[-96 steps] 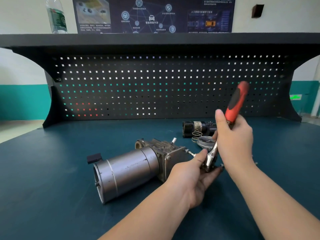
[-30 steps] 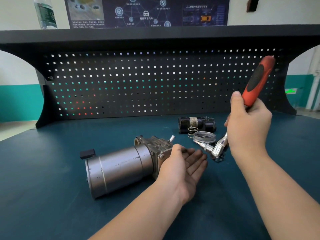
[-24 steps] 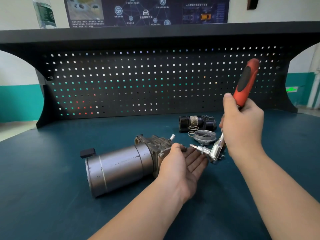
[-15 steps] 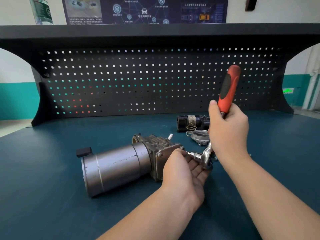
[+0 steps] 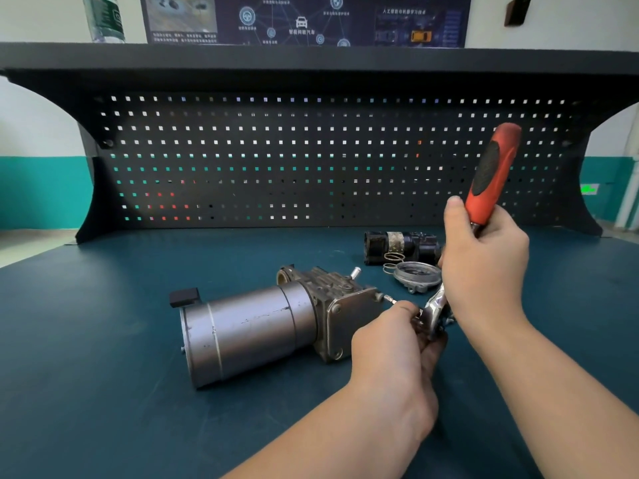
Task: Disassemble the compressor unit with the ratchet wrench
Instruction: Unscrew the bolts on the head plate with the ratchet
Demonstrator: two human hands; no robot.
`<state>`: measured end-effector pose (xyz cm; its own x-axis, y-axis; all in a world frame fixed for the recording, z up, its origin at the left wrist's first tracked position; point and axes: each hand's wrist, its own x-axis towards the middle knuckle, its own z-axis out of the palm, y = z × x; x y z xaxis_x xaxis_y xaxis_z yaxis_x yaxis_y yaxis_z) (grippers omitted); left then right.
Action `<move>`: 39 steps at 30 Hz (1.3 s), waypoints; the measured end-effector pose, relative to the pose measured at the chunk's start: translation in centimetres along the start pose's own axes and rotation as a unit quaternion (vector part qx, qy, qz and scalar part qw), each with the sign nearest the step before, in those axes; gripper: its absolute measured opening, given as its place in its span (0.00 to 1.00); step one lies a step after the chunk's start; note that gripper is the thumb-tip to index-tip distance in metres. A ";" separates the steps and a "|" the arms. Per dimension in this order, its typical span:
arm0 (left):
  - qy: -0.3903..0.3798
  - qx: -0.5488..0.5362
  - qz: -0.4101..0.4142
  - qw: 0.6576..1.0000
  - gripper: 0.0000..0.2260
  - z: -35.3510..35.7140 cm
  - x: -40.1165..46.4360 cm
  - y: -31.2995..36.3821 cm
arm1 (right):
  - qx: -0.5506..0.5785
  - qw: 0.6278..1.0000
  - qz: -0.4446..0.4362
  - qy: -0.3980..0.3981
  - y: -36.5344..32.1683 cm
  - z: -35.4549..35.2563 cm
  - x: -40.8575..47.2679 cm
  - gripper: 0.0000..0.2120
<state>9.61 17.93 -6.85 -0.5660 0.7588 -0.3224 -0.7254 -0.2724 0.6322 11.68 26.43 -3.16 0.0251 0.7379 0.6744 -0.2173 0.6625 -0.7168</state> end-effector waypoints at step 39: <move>-0.107 0.010 -0.081 0.991 0.16 -1.0 0.9 1.6 | -0.015 0.938 -0.321 -0.128 0.5 0.7 -2.3 0.15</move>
<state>7.51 17.59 -6.82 -0.3457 0.9001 -0.2650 -0.7909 -0.1276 0.5985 10.81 24.99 -4.94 -0.0946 0.1321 0.9867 -0.2090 0.9664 -0.1495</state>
